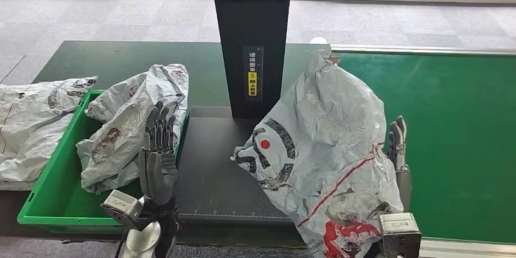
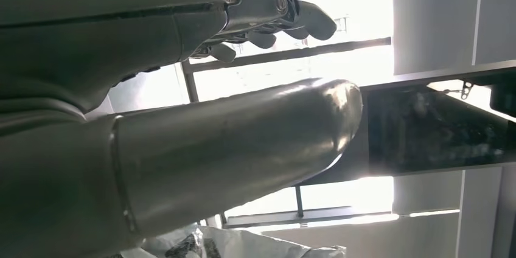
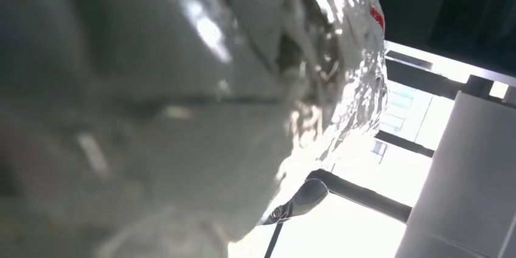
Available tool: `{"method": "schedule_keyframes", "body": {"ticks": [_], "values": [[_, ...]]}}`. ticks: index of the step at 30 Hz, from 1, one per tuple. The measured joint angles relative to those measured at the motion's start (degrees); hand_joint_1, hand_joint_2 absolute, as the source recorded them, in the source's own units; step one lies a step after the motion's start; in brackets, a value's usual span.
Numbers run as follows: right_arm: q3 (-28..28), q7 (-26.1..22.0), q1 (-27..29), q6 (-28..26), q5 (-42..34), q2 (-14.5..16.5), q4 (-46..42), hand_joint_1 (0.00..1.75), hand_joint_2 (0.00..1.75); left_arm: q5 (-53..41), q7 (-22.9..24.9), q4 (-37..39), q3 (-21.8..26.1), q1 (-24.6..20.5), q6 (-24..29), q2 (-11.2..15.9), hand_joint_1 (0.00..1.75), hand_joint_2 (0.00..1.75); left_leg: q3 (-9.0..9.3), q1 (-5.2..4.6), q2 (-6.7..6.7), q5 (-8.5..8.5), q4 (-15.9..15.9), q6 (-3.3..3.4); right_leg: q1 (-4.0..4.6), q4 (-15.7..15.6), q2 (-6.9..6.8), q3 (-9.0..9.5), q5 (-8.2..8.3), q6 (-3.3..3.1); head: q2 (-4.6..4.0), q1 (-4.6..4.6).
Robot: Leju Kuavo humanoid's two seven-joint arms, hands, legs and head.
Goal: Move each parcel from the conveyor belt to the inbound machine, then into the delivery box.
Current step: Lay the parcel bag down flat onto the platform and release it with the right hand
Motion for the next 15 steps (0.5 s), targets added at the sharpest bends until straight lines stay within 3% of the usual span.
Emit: {"method": "schedule_keyframes", "body": {"ticks": [2,6,12,15], "values": [[-0.1,0.0,0.0,0.0,0.0,0.0,0.0,0.00,0.00,0.0,0.0,0.0,-0.1,0.0,0.0,0.0,0.00,0.00,0.00,0.00,0.00,0.00,0.0,0.00,0.00,0.0,0.00,0.00,0.00,0.00,0.00,0.00],[-0.3,0.9,0.0,-2.1,1.2,0.1,0.1,0.00,1.75,0.0,0.0,-0.1,-0.2,0.0,0.0,0.0,0.00,0.00,0.00,0.00,0.00,0.00,0.0,0.00,0.00,0.0,-0.01,0.00,0.00,0.00,0.00,0.00],[-3.1,4.0,0.0,-8.4,2.0,0.4,0.9,0.00,1.75,0.0,0.0,-0.1,-0.7,-0.1,0.0,0.2,0.00,0.00,0.00,0.00,-0.02,0.00,0.0,0.00,0.00,0.0,-0.03,0.01,0.00,0.00,0.00,0.00],[-4.5,7.5,-0.1,-11.0,7.0,0.4,1.6,0.00,1.75,0.1,-0.2,-0.1,-0.8,-0.1,-0.2,0.2,0.00,0.00,-0.01,0.00,-0.02,0.00,0.0,0.00,0.00,0.0,-0.03,0.02,0.00,0.00,0.00,0.00]]}}
